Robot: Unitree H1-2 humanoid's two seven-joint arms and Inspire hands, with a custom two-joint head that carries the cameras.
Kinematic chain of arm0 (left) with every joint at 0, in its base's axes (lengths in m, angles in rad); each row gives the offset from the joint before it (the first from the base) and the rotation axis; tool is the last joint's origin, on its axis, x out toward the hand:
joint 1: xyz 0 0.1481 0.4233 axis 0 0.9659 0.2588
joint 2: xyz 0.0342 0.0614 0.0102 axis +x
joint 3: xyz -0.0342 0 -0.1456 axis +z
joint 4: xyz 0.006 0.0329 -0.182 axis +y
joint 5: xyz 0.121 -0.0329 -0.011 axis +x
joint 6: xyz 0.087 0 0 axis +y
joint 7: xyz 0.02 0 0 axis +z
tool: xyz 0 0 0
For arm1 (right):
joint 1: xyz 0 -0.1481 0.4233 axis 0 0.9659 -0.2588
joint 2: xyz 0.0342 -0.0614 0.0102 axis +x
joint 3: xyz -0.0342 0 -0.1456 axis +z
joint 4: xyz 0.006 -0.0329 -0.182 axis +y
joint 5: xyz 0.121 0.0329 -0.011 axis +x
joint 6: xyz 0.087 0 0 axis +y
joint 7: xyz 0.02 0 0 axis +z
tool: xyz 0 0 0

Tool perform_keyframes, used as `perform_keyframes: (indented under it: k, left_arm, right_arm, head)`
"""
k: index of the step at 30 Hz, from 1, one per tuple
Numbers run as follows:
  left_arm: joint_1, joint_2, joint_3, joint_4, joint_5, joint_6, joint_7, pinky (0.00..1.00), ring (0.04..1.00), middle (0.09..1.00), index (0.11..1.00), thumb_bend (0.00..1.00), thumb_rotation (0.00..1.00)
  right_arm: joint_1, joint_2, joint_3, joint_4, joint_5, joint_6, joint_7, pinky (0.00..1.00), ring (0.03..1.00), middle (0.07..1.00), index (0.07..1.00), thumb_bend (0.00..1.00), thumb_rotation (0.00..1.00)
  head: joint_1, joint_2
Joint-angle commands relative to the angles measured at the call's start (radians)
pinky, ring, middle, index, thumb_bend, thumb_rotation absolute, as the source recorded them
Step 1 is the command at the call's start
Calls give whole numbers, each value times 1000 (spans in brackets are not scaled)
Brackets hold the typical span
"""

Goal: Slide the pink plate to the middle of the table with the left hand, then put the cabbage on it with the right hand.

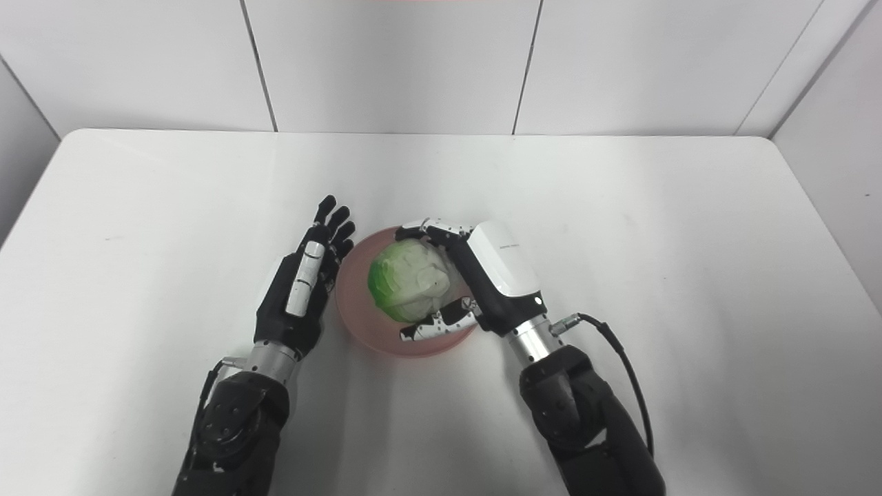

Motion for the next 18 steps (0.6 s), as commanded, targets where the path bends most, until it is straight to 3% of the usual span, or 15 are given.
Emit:
perform_keyframes:
  k: [1,4,8,12,18]
  left_arm:
    - [-24,-5,-6,-38,-6,-8,-8,1000,985,989,983,665,843]
    - [-23,-4,-7,-45,-4,-4,-9,1000,988,992,985,672,846]
    - [-20,-7,-6,-56,-8,6,-8,1000,987,987,981,673,837]
    - [-20,-4,-7,-63,-12,11,-11,1000,993,993,986,673,837]
    - [-22,-1,-7,-67,-9,17,-9,1000,994,992,987,653,848]
  right_arm:
    - [-20,-17,-1,-43,19,26,44,729,853,884,863,667,155]
    - [-20,-31,2,-60,18,71,111,815,916,939,907,690,272]
    - [-14,-43,3,-88,28,119,179,902,956,964,941,705,313]
    - [-12,-60,8,-109,30,155,237,971,991,983,978,687,421]
    - [-7,-74,-2,-150,41,207,298,987,1000,1000,989,701,430]
  head:
    - [1,0]
    - [0,7]
    - [4,9]
    - [2,14]
    - [1,17]
